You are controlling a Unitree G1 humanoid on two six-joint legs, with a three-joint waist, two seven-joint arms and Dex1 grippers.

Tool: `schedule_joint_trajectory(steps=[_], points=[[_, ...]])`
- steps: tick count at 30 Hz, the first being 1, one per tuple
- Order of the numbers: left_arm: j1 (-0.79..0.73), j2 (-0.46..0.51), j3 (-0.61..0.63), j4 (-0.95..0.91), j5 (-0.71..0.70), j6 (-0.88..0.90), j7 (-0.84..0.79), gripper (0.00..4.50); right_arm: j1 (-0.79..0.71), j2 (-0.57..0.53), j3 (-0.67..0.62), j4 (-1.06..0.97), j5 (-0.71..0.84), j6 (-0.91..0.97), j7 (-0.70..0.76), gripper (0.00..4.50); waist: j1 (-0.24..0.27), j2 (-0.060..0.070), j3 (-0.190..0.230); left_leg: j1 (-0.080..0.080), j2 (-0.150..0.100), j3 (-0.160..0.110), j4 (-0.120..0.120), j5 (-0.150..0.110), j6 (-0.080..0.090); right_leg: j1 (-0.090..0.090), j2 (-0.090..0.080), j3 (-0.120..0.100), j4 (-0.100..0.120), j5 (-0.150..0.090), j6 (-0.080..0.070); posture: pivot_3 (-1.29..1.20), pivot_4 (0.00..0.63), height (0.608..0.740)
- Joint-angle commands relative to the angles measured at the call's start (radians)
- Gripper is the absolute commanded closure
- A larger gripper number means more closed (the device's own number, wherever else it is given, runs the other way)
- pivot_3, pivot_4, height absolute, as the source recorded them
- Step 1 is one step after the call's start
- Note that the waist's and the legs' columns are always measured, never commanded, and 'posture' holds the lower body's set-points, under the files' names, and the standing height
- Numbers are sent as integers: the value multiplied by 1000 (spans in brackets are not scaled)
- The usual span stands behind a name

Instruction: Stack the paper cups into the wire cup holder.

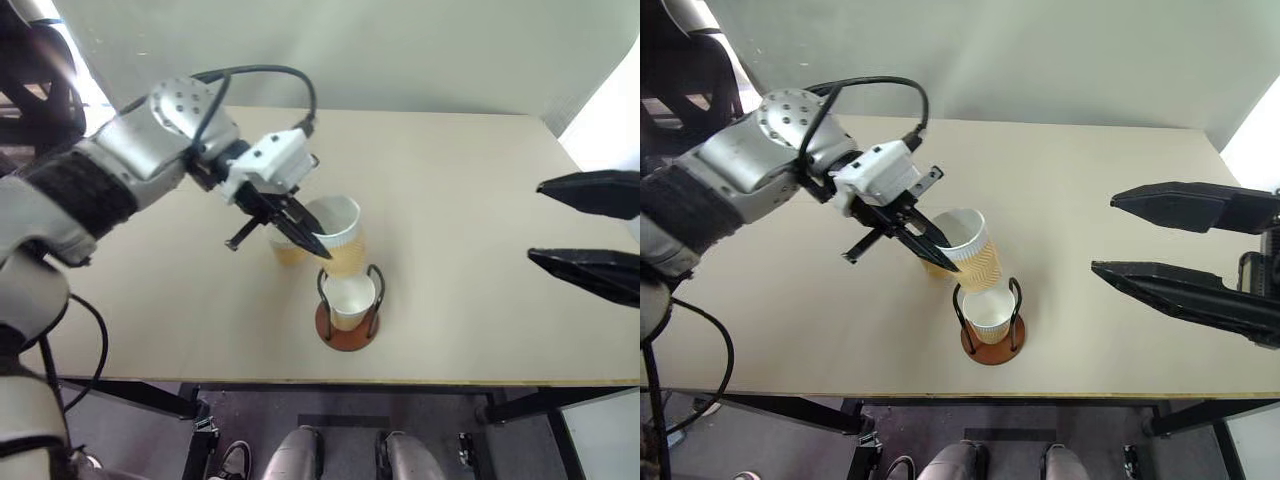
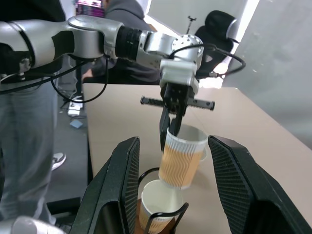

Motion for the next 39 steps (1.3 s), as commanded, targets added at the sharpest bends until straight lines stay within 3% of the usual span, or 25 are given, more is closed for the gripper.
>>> schedule_joint_trajectory(steps=[1, 8, 39], points=[[-50, -25, -52, 45, -37, -79, -30, 4482, 35, -31, -97, -21, 88, -12, -88, 2256, 0, 0, 0, 0, 0, 1, 0, -1, 1, 0, -1, 0, 0, -1, 1, 0, 150, 740], [-88, -54, -141, 25, -89, -133, -30, 4482, 112, -53, -167, -53, 161, -27, -178, 2256, 4, 0, 0, -2, -1, 8, 10, -12, 6, 0, -4, -1, 0, -2, 6, 0, 150, 740], [-125, -155, -316, 103, -78, -307, -30, 4482, 249, -72, -276, -102, 161, -68, -215, 2256, 5, 0, 0, 2, -1, 11, 23, -21, 12, 7, -5, 1, 2, -2, 8, 0, 150, 740]])
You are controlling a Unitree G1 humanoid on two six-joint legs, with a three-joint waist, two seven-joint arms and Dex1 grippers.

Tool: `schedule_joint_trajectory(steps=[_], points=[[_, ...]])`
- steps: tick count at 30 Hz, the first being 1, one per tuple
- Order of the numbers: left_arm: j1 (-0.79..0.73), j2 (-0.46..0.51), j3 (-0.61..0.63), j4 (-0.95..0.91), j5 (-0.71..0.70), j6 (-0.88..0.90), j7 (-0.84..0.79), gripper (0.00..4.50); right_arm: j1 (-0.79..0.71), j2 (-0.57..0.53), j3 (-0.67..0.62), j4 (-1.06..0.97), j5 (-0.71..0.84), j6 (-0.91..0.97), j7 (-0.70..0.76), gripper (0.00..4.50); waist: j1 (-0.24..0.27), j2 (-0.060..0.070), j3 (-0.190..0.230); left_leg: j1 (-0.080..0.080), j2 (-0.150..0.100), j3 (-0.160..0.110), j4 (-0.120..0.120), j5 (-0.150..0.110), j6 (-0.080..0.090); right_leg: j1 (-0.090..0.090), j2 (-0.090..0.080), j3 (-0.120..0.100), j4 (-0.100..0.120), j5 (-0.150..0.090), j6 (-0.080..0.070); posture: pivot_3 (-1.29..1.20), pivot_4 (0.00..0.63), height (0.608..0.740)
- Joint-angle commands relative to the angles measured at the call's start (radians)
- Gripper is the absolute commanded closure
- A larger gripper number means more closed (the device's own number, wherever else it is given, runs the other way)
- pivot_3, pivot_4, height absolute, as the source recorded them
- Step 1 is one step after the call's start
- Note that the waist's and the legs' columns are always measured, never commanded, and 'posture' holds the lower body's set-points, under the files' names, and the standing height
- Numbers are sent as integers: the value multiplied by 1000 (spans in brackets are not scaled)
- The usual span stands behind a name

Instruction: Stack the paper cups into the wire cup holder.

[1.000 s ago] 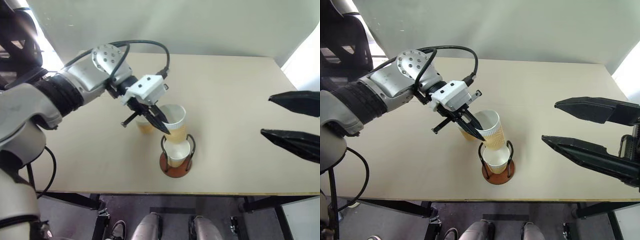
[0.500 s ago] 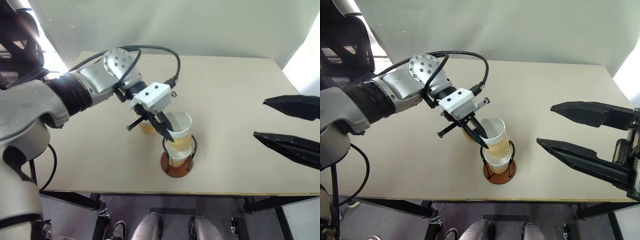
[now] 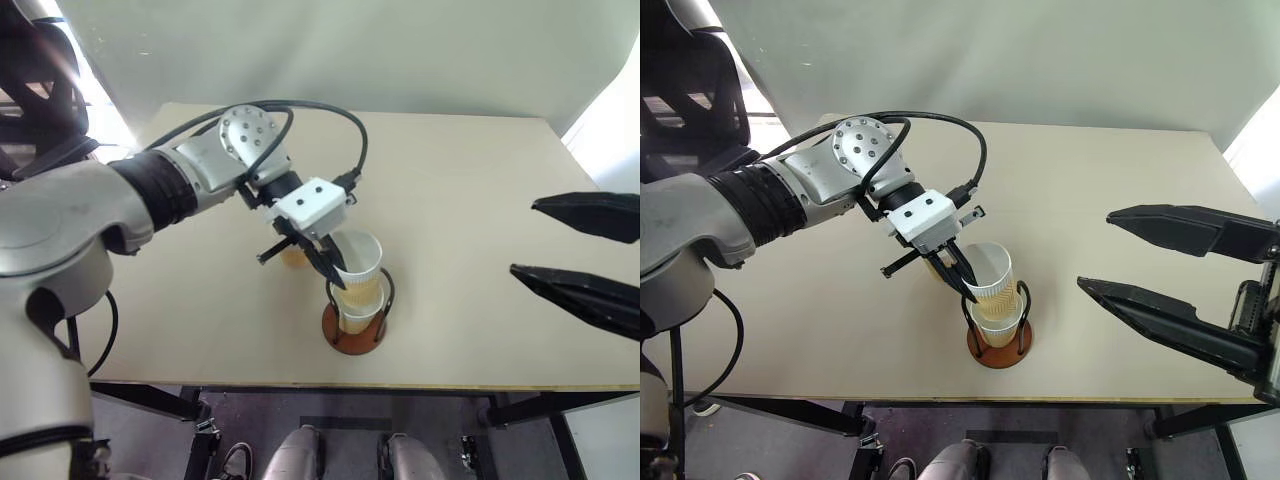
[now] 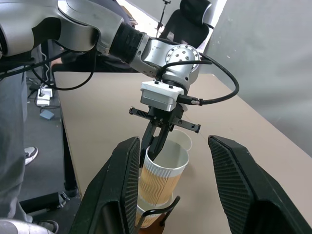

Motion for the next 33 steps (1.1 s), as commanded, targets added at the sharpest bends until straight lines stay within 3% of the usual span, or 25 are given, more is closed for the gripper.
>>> schedule_joint_trajectory(steps=[1, 5, 6, 9, 15, 19, 21, 26, 29, 33], points=[[-33, 0, 8, 14, 0, -16, -30, 4482, 3, -13, -49, 2, 3, -17, -15, 2256, 1, 0, 0, 0, 0, 0, 1, -1, 0, 0, 0, 0, 0, 0, 0, 0, 150, 740], [-33, 0, 13, 4, -17, 18, -30, 4482, 8, -14, -52, 1, 3, -19, -16, 2256, 0, 0, 0, 0, 1, 0, 2, -1, -1, 1, 0, 0, 0, 0, 0, 0, 150, 740], [-33, -1, 16, 3, -20, 26, -30, 4288, 9, -14, -53, 2, 3, -16, -17, 2256, 0, 0, 0, 1, 0, 0, 2, -1, -1, 1, 1, 0, 1, 0, 0, 0, 150, 740], [-32, -2, 16, 0, -21, 30, -30, 3528, 9, -18, -52, 4, 3, -14, -19, 2256, 1, 0, 0, 1, 0, 0, 4, -2, -1, 2, 1, 0, 1, 0, 0, 0, 150, 740], [-18, -16, 39, 23, -12, 9, -30, 1358, 13, -17, -56, 5, 3, -8, -21, 2256, 1, 0, 0, 1, 0, 0, 5, -3, -1, 3, 0, 0, 1, 0, 0, 0, 150, 740], [9, -59, 147, 125, -1, 36, -30, 1358, 14, -15, -57, 8, 3, 0, -22, 2256, 3, 0, 0, 1, 1, -1, 5, -3, -1, 3, 0, 0, 1, 0, 0, 0, 150, 740], [16, -80, 263, 240, 2, 99, -30, 1358, 11, -13, -51, 10, 0, 3, -21, 2256, 5, 0, 0, 1, 0, -1, 6, -3, -1, 3, 0, 0, 1, 0, 1, 0, 150, 740], [41, -100, 459, 503, 173, 157, -30, 1358, 9, 3, -39, 15, -30, 10, 11, 2256, 0, 3, -1, 2, 0, 1, 5, -3, -1, 3, 1, 1, 0, 0, 1, 0, 150, 740], [102, -60, 547, 627, 334, 175, -30, 1358, 3, 11, -6, 20, -64, -9, 45, 2256, -2, 6, -2, 2, 0, 1, 5, -4, 0, 3, 2, 2, 0, -1, 1, 0, 150, 740], [229, 28, 633, 602, 449, 220, -30, 1358, -16, 19, 74, 40, -156, -41, 134, 2256, -12, 8, -1, 3, 1, 3, 4, -4, -1, 1, 4, 3, 0, -2, 1, 0, 150, 740]])
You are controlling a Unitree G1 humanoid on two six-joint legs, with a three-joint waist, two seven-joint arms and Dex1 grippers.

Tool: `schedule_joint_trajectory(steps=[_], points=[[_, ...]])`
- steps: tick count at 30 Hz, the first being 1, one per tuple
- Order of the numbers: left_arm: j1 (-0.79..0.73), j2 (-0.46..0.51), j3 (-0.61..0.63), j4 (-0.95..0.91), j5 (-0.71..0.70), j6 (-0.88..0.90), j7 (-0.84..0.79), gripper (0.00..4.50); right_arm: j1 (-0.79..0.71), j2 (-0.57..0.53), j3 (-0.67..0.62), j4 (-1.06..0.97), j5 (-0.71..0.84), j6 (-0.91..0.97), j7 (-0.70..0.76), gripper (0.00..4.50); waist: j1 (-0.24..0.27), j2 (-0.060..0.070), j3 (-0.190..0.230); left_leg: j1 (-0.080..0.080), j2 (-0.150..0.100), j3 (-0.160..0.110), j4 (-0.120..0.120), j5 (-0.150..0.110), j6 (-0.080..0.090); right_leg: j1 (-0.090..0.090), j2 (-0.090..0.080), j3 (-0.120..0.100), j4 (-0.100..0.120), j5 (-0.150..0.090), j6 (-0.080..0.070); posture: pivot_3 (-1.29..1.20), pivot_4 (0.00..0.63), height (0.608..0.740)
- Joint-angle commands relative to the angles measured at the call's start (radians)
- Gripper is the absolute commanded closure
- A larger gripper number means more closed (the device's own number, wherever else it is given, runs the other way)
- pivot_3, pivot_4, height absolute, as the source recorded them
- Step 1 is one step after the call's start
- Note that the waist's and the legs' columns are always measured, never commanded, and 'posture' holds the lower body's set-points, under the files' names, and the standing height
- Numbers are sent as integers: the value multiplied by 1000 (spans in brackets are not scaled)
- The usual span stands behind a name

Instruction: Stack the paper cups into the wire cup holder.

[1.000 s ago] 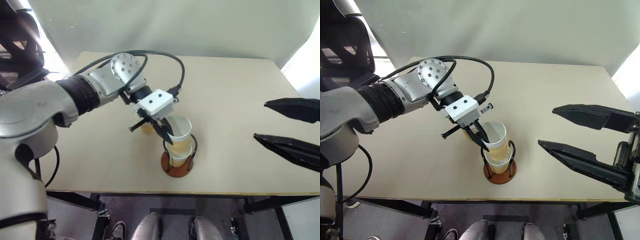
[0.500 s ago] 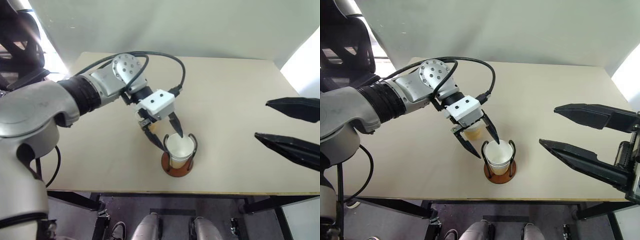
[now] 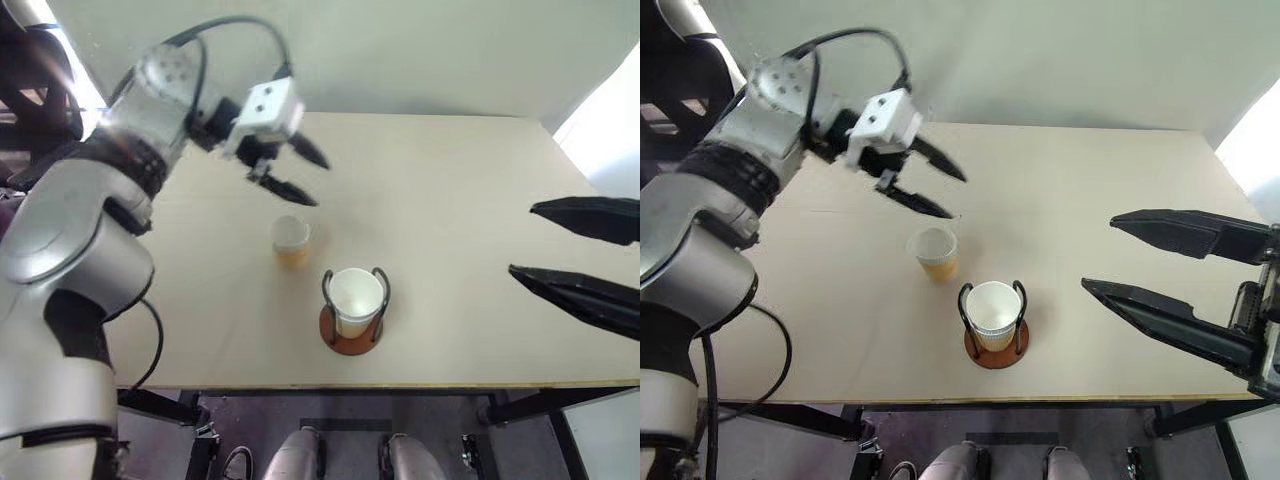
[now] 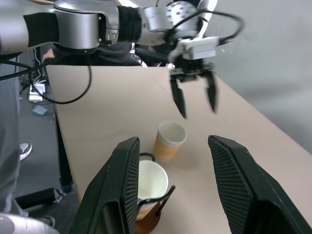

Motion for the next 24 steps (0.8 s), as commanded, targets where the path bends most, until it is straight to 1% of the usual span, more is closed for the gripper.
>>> schedule_joint_trajectory(steps=[1, 5, 10, 15, 20, 24], points=[[55, 49, 88, -24, 91, 37, -28, 1358, -27, 6, 49, 41, -79, -48, 76, 2256, 0, -1, 0, -2, 1, -2, 2, 0, 0, 0, 1, 1, 0, 0, 0, 0, 150, 740], [117, 38, 176, -25, 156, 55, -28, 1358, -54, 8, 118, 57, -148, -83, 139, 2256, 25, -4, -1, -7, 1, -4, 3, 3, 1, -3, 2, -2, -1, 0, 0, 0, 150, 740], [132, -7, 277, -9, 219, 74, -28, 1358, -85, -1, 163, 76, -183, -95, 180, 2256, 37, -5, -1, -10, -2, -5, 4, 4, 3, -2, -2, -3, 0, 2, 1, 0, 150, 740], [171, -46, 310, 2, 295, 44, -28, 1358, -104, -8, 178, 85, -191, -90, 189, 2256, 30, -5, -1, -6, -4, 0, 2, 5, 4, -2, -4, -2, 0, 3, 3, 0, 150, 740], [208, -97, 346, 16, 352, 25, -28, 1358, -116, -16, 177, 85, -179, -78, 177, 2256, 28, -6, -1, -6, -4, 1, 3, 7, 5, -2, -3, -1, 0, 3, 3, 0, 150, 740], [221, -142, 401, 61, 433, -15, -28, 1358, -120, -18, 175, 83, -173, -72, 168, 2256, 28, -5, -1, -6, -3, 1, 3, 8, 5, -2, -3, 0, 0, 4, 4, 0, 150, 740]])
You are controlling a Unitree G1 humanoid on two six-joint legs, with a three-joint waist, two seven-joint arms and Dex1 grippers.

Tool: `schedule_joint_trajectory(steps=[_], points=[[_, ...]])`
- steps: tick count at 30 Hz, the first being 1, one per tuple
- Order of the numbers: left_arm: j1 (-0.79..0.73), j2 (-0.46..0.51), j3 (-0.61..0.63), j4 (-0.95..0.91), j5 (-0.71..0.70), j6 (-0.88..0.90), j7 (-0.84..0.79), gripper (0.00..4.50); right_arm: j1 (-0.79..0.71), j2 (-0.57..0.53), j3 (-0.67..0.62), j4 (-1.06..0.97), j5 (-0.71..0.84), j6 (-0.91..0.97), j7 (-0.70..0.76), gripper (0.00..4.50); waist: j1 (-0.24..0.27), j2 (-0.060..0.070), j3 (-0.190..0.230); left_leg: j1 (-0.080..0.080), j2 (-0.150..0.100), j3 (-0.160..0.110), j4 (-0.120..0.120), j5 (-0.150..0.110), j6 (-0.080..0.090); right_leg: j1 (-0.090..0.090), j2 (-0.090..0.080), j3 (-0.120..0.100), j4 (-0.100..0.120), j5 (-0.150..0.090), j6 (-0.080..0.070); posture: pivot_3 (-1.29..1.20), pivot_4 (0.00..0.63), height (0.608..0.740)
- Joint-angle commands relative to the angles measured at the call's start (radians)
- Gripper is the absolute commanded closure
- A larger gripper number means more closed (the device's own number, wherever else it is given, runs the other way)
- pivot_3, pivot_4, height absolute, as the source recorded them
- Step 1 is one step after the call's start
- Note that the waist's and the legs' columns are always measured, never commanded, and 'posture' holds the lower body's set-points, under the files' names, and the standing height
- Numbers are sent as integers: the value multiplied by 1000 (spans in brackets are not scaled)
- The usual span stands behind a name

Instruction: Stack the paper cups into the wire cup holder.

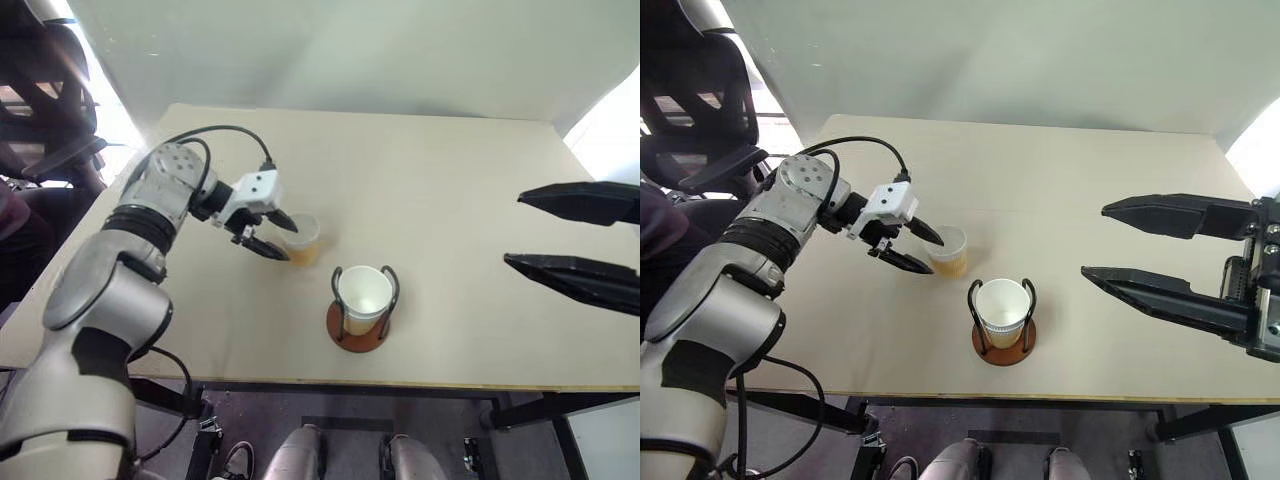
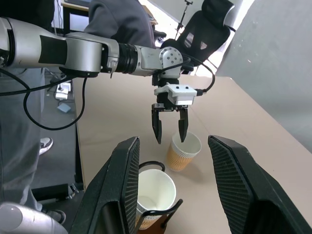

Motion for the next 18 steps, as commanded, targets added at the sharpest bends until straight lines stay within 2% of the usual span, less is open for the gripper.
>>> schedule_joint_trajectory(steps=[1, 3, 6, 9, 13, 14, 16, 18], points=[[4, -24, 72, 34, 69, -47, -28, 1358, -14, -13, -17, 23, 14, -2, -12, 2256, 0, 0, 0, 0, 0, 0, 1, 0, 0, 0, -1, 1, 0, 0, 0, 0, 150, 740], [6, -48, 120, 59, 121, -74, -28, 1358, -15, -14, -18, 23, 17, 0, -17, 2256, 1, 1, 0, 0, -1, 0, 0, 0, 0, 0, 0, 0, 0, 0, 0, 0, 150, 740], [8, -78, 186, 83, 189, -100, -15, 1923, -17, -16, -15, 21, 20, 0, -25, 2256, 2, 0, 0, 0, -2, 0, 0, 1, 1, 0, 0, 0, 0, 0, 1, 0, 150, 740], [19, -91, 228, 87, 241, -115, -27, 3028, -15, -15, -19, 21, 26, 5, -29, 2256, 1, 0, 0, 0, -2, 1, 0, 1, 1, -1, 0, 1, 0, 1, 2, 0, 150, 740], [17, -94, 274, 89, 289, -118, -28, 4290, 5, 2, -48, 18, 38, 41, -28, 2256, -1, 0, 0, -1, -1, 1, 0, 0, 2, -1, -2, 2, 0, 0, 2, 0, 150, 740], [15, -93, 283, 88, 298, -117, -28, 4452, 15, 7, -60, 20, 39, 59, -29, 2256, -1, 0, 0, -1, -2, 1, 0, 0, 2, -1, -1, 1, 0, 0, 2, 0, 150, 740], [7, -89, 300, 88, 312, -113, -28, 4452, 32, 13, -76, 28, 48, 82, -50, 2256, 0, 0, 0, -1, -1, 0, 0, 0, 2, -1, -2, 2, 0, 1, 2, 0, 150, 740], [-1, -86, 313, 88, 325, -111, -28, 4500, 40, 13, -82, 36, 66, 87, -66, 1894, 0, 0, 0, 0, -2, 2, -1, 0, 2, -1, -1, 0, 0, 1, 2, 0, 150, 740]])
